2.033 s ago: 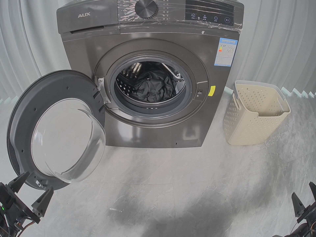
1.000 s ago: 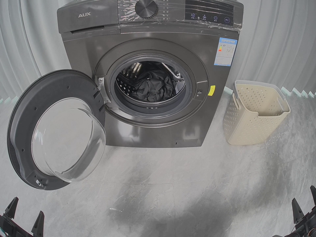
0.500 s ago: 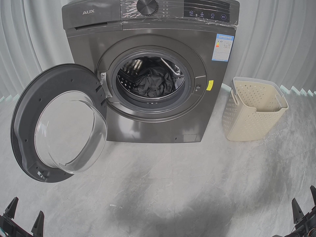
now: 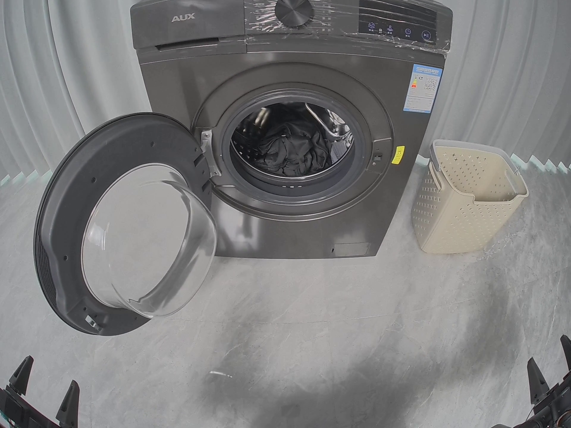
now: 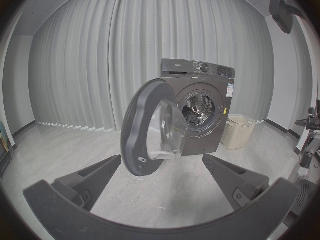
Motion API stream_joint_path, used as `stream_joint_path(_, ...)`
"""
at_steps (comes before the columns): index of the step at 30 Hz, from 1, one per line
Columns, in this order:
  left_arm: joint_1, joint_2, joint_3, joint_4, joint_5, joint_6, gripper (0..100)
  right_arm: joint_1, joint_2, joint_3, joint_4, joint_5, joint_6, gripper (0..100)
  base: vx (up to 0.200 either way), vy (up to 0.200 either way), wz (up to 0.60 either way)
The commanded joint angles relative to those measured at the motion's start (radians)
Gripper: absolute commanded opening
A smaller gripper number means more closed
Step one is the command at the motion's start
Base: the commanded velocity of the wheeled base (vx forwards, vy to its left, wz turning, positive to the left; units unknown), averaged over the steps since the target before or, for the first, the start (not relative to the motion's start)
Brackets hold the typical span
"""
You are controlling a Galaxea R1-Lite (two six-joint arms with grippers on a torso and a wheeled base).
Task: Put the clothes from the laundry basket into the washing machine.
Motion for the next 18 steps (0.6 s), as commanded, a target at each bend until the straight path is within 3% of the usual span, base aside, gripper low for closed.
stream_joint_path(1,0.001,-0.011,0.015,0.000,0.002,-0.003,100,0.001,-0.013,0.018,0.000,0.001,0.000,100,0.000,0.000,0.00)
stream_joint_path(9,0.001,-0.011,0.015,0.000,0.000,-0.003,100,0.001,-0.013,0.018,0.000,0.001,0.000,100,0.000,0.000,0.00)
stream_joint_path(12,0.001,-0.011,0.015,0.000,0.003,-0.008,100,0.002,-0.013,0.018,0.000,0.001,0.000,100,0.200,0.000,0.00)
stream_joint_path(18,0.001,-0.011,0.015,0.000,0.006,-0.022,100,0.001,-0.013,0.018,0.000,0.001,0.000,100,0.000,0.000,0.00)
